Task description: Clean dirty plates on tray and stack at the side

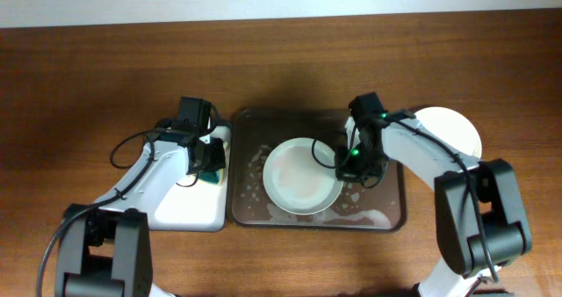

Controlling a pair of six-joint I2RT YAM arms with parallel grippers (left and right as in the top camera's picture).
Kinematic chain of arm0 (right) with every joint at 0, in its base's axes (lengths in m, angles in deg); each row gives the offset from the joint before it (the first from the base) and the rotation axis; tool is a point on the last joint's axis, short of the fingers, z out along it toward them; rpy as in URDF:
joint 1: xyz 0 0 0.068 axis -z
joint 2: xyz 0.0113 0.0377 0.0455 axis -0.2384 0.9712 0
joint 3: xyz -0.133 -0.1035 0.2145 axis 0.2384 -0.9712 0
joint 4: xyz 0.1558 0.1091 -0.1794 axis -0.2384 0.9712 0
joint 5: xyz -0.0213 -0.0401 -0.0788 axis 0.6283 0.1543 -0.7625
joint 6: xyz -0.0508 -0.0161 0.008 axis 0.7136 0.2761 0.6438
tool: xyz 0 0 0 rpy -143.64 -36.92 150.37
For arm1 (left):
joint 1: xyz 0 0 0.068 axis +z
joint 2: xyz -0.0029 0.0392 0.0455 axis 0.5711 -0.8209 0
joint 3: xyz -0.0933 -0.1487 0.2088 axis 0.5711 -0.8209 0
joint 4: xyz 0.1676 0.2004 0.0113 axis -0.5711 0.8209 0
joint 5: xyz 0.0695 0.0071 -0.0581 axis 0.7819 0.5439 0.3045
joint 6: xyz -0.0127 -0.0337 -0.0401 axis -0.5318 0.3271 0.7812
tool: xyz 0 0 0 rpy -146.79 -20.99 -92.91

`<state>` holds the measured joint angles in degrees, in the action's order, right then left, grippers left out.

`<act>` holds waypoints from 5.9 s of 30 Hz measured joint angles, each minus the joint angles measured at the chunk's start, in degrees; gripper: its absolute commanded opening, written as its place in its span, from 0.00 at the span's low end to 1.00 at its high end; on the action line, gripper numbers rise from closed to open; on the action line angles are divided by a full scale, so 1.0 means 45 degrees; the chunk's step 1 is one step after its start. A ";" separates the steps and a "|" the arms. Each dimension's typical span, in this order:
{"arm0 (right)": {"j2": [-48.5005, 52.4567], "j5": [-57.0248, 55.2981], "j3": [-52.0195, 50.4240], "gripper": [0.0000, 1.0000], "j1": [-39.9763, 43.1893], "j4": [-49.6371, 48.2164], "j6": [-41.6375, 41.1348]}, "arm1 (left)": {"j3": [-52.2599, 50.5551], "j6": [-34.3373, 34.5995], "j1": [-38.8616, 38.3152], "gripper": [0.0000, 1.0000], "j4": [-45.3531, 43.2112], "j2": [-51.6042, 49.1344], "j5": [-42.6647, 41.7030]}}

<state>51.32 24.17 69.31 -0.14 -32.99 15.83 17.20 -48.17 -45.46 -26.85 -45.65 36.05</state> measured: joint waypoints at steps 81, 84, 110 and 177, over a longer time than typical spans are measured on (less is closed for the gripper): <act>-0.4090 -0.9277 0.1889 0.04 0.3939 0.0559 -0.0971 | 0.2788 -0.0588 0.0097 1.00 0.2599 -0.1239 0.0267; -0.4061 -0.6839 0.1889 0.04 0.6946 0.1141 -0.1078 | 0.2788 -0.0622 0.0092 1.00 0.2594 -0.1239 0.0277; -0.2696 -0.1185 0.1588 0.99 0.2783 0.4260 0.3653 | 0.3288 0.0500 0.1107 1.00 0.7028 -0.0364 -0.0811; -2.3304 -0.2497 -1.4212 0.99 0.1953 -0.9797 0.3419 | -0.3147 0.0884 -0.1195 0.99 0.3283 1.4790 0.0573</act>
<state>-53.55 12.93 5.36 8.65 -77.08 31.22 3.04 -44.19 -50.83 -12.07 20.91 38.63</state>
